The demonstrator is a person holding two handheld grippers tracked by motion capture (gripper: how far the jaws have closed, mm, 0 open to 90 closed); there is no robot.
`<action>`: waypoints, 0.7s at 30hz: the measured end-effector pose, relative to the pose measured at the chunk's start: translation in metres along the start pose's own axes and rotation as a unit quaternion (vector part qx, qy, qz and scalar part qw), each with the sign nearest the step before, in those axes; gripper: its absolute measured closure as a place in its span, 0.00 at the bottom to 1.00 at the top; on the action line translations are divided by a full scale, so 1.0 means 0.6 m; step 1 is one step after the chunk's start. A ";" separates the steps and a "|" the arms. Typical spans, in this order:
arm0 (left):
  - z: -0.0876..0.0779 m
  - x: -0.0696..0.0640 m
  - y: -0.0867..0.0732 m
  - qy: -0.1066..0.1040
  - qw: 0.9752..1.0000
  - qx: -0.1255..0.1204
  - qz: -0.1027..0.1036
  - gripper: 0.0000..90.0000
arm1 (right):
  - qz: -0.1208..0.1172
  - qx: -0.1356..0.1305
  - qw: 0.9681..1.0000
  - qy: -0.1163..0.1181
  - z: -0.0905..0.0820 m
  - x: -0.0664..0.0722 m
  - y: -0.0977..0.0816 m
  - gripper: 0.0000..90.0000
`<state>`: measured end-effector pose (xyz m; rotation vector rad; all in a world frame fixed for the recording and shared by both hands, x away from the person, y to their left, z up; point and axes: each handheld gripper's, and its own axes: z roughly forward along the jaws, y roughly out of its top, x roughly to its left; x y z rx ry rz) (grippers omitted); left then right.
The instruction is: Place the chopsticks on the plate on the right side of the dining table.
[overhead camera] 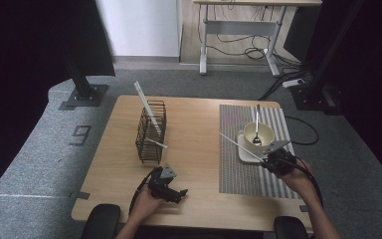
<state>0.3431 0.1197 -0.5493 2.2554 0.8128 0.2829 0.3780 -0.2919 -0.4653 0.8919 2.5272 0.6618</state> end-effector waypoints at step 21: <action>0.006 -0.004 0.002 0.011 1.000 0.023 0.007 0.00 | 0.022 0.043 0.999 -0.007 0.044 -0.046 -0.029 0.92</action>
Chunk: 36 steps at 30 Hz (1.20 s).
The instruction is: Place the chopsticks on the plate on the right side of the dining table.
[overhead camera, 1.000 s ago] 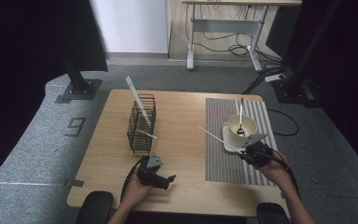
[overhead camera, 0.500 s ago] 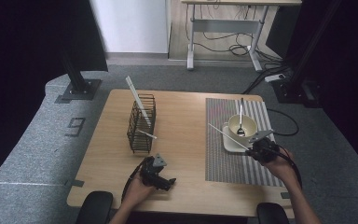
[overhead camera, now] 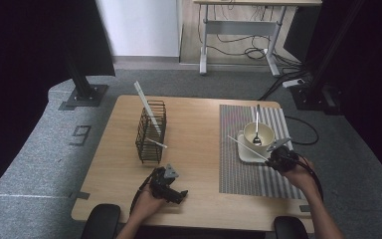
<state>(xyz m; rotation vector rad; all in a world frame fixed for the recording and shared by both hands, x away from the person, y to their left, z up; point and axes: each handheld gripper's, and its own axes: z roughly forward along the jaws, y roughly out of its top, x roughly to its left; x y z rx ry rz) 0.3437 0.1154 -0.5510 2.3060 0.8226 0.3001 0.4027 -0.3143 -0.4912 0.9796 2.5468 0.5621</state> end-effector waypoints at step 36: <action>0.000 -0.001 0.000 0.000 1.000 0.001 0.002 0.00 | 0.016 0.019 1.000 -0.010 0.028 -0.040 -0.019 0.85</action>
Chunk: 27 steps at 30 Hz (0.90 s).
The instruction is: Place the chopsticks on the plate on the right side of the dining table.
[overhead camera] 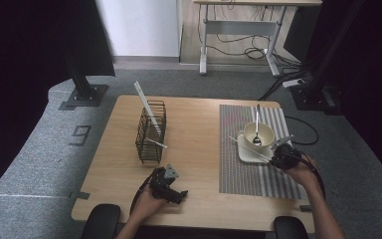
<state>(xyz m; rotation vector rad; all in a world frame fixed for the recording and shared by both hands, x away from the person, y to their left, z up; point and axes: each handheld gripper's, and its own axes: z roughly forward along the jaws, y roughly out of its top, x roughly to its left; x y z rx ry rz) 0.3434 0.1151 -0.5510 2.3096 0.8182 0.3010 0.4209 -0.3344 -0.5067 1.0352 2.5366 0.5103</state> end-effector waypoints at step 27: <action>0.000 0.000 0.000 -0.001 1.000 -0.001 0.001 0.00 | 0.059 -0.019 0.996 -0.071 0.014 -0.023 -0.006 0.69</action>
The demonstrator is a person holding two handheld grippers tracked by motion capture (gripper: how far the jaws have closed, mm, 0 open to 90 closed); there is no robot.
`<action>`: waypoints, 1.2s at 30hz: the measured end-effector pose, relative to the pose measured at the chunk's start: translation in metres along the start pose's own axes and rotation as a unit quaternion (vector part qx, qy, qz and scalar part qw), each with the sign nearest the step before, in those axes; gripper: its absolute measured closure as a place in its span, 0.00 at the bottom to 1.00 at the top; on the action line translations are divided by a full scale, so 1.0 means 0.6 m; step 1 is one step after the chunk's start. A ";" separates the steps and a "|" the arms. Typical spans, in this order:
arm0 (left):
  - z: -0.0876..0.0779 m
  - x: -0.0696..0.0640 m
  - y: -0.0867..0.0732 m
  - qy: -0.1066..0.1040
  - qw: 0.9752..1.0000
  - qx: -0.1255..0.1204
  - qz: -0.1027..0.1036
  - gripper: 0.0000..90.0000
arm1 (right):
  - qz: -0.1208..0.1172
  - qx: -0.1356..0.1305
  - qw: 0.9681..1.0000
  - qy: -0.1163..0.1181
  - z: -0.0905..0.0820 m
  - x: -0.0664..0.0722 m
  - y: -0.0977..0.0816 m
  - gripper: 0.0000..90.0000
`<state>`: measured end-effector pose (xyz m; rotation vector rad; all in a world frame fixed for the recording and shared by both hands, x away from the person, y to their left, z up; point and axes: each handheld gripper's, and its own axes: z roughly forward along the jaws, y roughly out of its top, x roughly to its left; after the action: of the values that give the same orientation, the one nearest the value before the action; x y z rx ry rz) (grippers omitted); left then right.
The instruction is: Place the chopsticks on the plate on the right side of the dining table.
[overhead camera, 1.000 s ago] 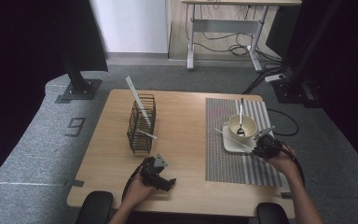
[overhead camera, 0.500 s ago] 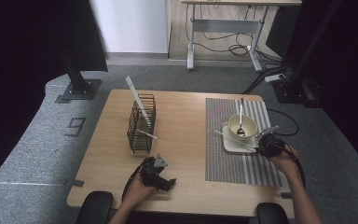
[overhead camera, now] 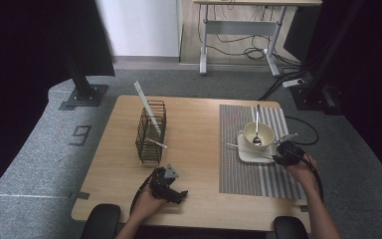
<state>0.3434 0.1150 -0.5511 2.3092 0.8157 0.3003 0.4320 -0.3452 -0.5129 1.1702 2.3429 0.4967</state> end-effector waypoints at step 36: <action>0.000 0.000 0.000 0.000 1.000 0.001 0.000 0.00 | 0.128 -0.146 0.977 0.083 -0.026 0.081 -0.039 0.00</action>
<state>0.3433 0.1148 -0.5511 2.3115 0.8161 0.3008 0.3829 -0.3207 -0.5243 1.3326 2.1635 1.0277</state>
